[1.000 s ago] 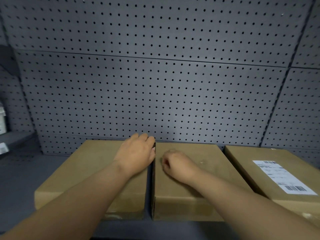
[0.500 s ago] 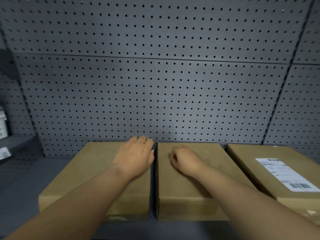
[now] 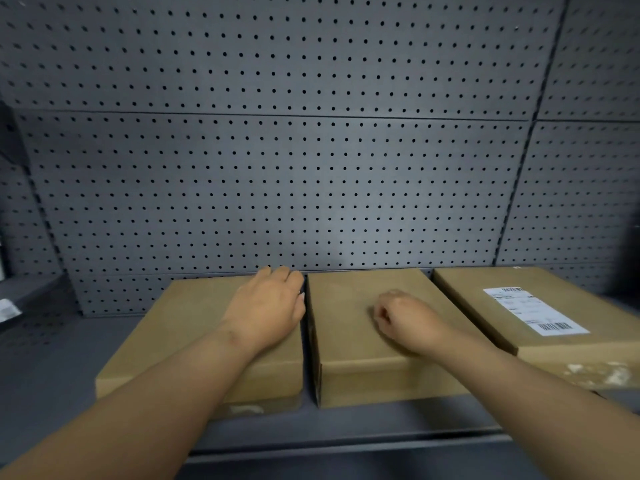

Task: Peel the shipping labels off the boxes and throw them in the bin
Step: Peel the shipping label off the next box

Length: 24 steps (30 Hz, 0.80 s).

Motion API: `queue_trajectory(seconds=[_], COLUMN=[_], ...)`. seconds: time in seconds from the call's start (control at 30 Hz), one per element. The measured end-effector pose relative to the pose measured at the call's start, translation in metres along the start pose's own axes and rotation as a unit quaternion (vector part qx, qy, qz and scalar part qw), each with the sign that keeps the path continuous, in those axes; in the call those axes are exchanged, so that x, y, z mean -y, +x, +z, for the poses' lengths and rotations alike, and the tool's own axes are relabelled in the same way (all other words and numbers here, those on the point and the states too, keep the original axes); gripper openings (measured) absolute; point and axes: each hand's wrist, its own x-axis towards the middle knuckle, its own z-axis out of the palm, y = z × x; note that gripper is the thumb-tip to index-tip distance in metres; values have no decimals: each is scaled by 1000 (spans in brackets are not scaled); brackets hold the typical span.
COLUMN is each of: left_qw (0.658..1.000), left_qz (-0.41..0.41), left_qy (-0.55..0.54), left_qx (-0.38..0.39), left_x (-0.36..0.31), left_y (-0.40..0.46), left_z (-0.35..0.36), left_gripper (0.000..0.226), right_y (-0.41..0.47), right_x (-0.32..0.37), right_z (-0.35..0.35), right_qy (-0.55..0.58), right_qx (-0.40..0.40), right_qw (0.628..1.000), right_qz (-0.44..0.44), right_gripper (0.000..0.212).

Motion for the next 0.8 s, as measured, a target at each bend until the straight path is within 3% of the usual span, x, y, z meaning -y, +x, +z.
queue_trajectory(seconds=[0.07, 0.2, 0.27, 0.5, 0.8], left_qw=[1000, 1000, 1000, 998, 992], left_qz=[5, 10, 7, 38, 76], left_qy=[0, -6, -15, -53, -100], left_qx=[-1, -7, -15, -26, 4], left_x=[-4, -12, -15, -42, -109], left_y=[-2, -5, -6, -3, 25], left_z=[-1, -4, -5, -20, -32], left_gripper=[25, 23, 22, 13, 6], right_y=[-7, -36, -43, -57, -73], right_x=[10, 48, 47, -24, -57], right_z=[1, 8, 5, -26, -68], right_qy=[-1, 63, 68, 30, 37], right_qx=[-17, 0, 5, -42, -106], right_qw=[1000, 993, 991, 993, 991], right_qz=[25, -105, -119, 103, 73], right_gripper=[23, 16, 14, 21, 15])
